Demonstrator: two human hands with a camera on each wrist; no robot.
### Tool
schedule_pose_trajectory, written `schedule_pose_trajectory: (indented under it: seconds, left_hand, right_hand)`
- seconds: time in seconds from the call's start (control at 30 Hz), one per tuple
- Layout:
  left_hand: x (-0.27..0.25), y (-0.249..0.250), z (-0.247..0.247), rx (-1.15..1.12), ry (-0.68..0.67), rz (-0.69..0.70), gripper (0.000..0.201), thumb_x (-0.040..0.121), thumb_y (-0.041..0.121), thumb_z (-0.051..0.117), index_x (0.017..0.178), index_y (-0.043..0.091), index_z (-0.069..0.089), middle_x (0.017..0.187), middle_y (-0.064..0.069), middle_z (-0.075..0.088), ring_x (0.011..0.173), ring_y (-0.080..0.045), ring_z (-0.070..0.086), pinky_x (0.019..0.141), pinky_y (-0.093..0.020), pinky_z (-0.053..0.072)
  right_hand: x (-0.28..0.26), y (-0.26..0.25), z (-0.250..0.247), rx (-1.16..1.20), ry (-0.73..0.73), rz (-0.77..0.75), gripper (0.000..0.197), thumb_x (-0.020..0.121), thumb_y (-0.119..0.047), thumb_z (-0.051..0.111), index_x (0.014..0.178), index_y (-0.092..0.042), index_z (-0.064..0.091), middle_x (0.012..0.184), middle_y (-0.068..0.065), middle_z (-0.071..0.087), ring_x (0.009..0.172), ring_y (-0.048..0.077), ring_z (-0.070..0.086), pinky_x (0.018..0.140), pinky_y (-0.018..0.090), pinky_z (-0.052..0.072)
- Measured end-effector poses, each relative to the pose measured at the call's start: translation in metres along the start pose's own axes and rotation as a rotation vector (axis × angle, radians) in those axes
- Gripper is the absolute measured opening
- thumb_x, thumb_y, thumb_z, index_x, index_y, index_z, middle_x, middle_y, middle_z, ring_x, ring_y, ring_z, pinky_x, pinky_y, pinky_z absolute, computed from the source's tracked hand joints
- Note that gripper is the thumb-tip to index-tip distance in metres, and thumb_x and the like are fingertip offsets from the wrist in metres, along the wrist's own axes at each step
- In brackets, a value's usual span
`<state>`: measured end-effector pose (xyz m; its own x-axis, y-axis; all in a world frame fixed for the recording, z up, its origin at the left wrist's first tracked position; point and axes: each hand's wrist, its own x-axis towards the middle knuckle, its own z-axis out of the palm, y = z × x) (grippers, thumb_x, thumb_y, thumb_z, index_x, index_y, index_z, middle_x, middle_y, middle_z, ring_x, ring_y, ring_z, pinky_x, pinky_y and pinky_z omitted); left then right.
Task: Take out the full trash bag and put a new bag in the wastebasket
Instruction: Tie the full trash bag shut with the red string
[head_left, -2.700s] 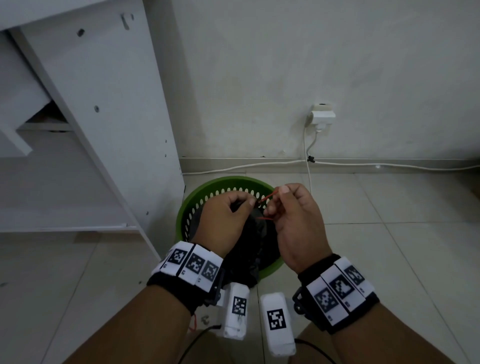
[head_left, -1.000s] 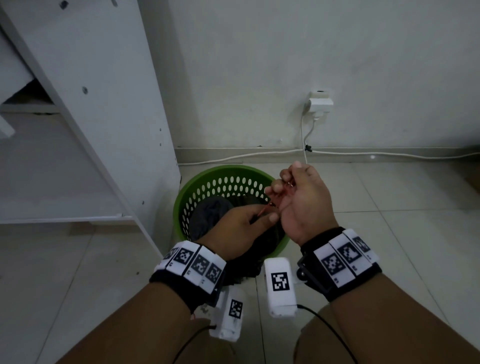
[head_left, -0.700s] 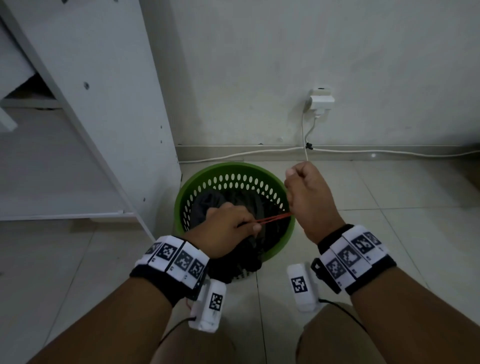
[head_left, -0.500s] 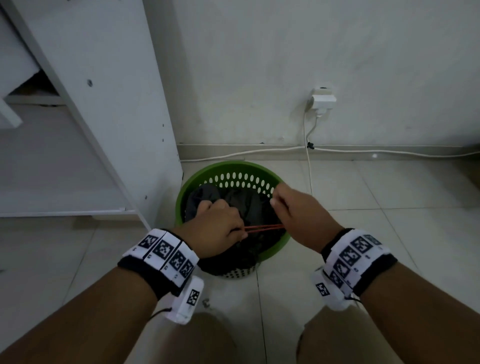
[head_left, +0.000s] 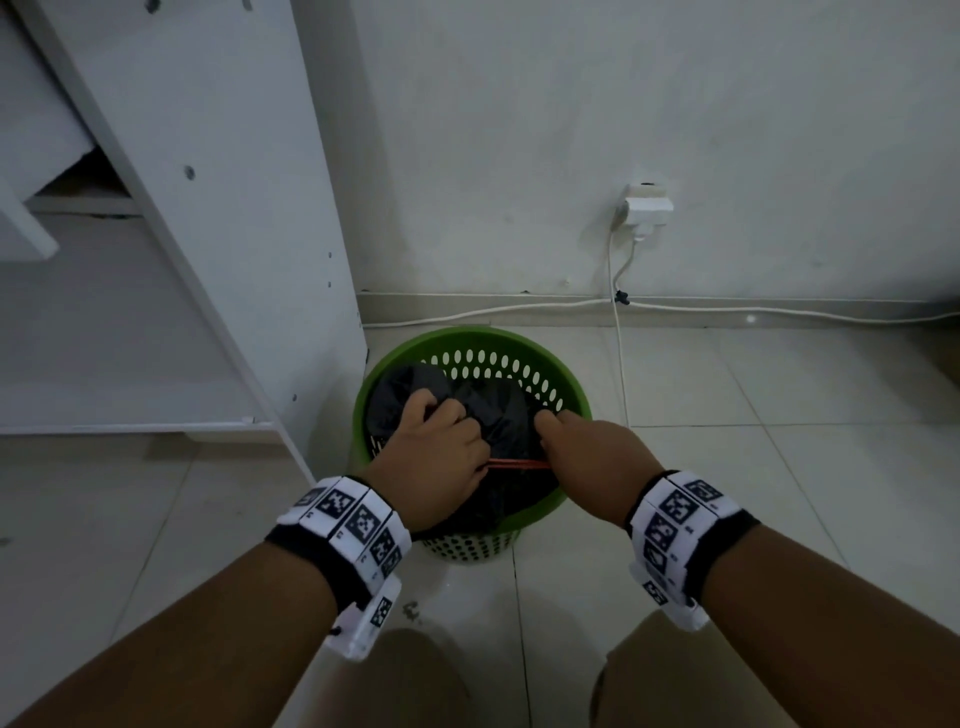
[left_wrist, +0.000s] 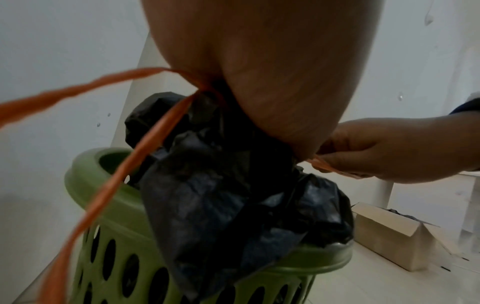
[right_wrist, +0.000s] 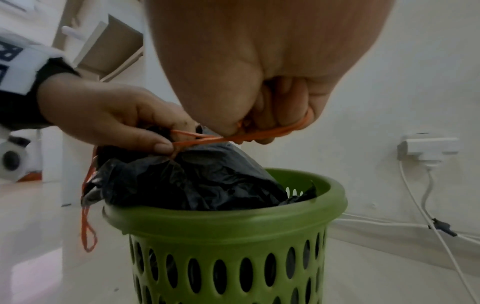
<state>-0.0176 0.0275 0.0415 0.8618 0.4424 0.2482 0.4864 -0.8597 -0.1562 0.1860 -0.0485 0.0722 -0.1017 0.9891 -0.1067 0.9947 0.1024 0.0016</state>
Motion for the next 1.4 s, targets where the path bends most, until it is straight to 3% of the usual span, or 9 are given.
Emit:
schedule_pose_trajectory:
  seconds: [0.13,0.27,0.37,0.43,0.53,0.7,0.93,1.27,1.4]
  left_hand:
    - [-0.001,0.001,0.002,-0.003,0.084,0.008,0.015,0.088,0.026,0.064,0.073,0.025,0.066,0.073,0.009,0.058,0.089,-0.022,0.055,0.099,-0.048,0.031]
    - [0.002,0.007,-0.005,-0.024,0.068,0.001,0.01,0.086,0.025,0.063,0.077,0.023,0.063,0.077,0.006,0.057,0.09,-0.023,0.053,0.1,-0.049,0.032]
    - [0.008,0.017,-0.013,-0.062,0.07,0.012,0.014,0.09,0.026,0.054,0.08,0.018,0.061,0.079,0.002,0.057,0.089,-0.024,0.052,0.099,-0.05,0.037]
    - [0.009,0.021,-0.018,-0.063,0.056,-0.003,0.021,0.093,0.027,0.047,0.08,0.017,0.061,0.08,0.0,0.058,0.087,-0.026,0.053,0.097,-0.05,0.04]
    - [0.006,0.019,-0.021,-0.058,0.041,-0.045,0.03,0.096,0.031,0.04,0.079,0.017,0.061,0.08,-0.001,0.06,0.086,-0.026,0.054,0.095,-0.05,0.043]
    - [0.007,0.017,-0.015,-0.11,0.023,-0.086,0.035,0.1,0.035,0.034,0.083,0.019,0.061,0.08,0.004,0.058,0.086,-0.023,0.052,0.094,-0.044,0.03]
    - [0.009,0.015,-0.006,-0.21,-0.005,-0.121,0.023,0.098,0.029,0.039,0.105,0.024,0.061,0.089,0.005,0.055,0.095,-0.023,0.048,0.095,-0.043,0.023]
    - [-0.006,-0.013,-0.008,-0.087,-0.045,-0.072,0.03,0.092,0.051,0.048,0.087,0.031,0.068,0.1,0.0,0.062,0.103,-0.03,0.056,0.095,-0.049,0.036]
    - [-0.004,-0.009,-0.017,-0.213,-0.098,-0.173,0.038,0.089,0.058,0.041,0.103,0.035,0.068,0.123,0.0,0.058,0.121,-0.029,0.051,0.103,-0.049,0.028]
  right_hand:
    - [0.002,-0.002,0.006,0.069,0.116,0.048,0.014,0.101,-0.024,0.04,0.107,-0.014,0.048,0.103,0.007,0.056,0.083,0.031,0.059,0.061,0.035,0.04]
    - [0.004,-0.013,0.008,0.218,0.307,0.105,0.022,0.093,-0.033,0.049,0.094,-0.012,0.053,0.109,0.009,0.056,0.101,0.028,0.05,0.085,0.039,0.048]
    - [0.004,-0.029,0.001,0.413,0.408,0.228,0.023,0.089,-0.032,0.06,0.093,-0.016,0.044,0.128,0.008,0.045,0.088,0.023,0.055,0.072,0.035,0.052]
    - [0.005,-0.029,-0.001,0.435,0.372,0.341,0.026,0.093,-0.038,0.056,0.092,-0.016,0.041,0.118,0.006,0.043,0.076,0.021,0.054,0.061,0.034,0.049]
    - [0.002,-0.014,-0.001,0.218,0.357,0.462,0.034,0.09,-0.046,0.056,0.098,-0.013,0.053,0.115,0.008,0.049,0.09,0.027,0.059,0.077,0.038,0.048]
    - [-0.003,-0.013,-0.002,0.483,0.568,0.185,0.03,0.075,-0.039,0.072,0.09,-0.017,0.058,0.127,0.008,0.052,0.111,0.022,0.055,0.092,0.034,0.043]
    - [0.004,-0.037,0.004,0.91,0.194,0.196,0.025,0.101,-0.031,0.046,0.093,-0.013,0.062,0.087,0.002,0.066,0.081,0.016,0.062,0.08,0.04,0.052]
    - [0.001,-0.007,-0.014,0.542,-0.029,-0.079,0.022,0.096,-0.035,0.057,0.085,-0.02,0.069,0.076,-0.007,0.065,0.066,0.003,0.056,0.059,0.013,0.039]
    - [-0.002,-0.002,-0.02,0.584,0.03,-0.048,0.02,0.097,-0.031,0.058,0.086,-0.02,0.07,0.07,-0.014,0.058,0.062,-0.002,0.052,0.058,0.01,0.039]
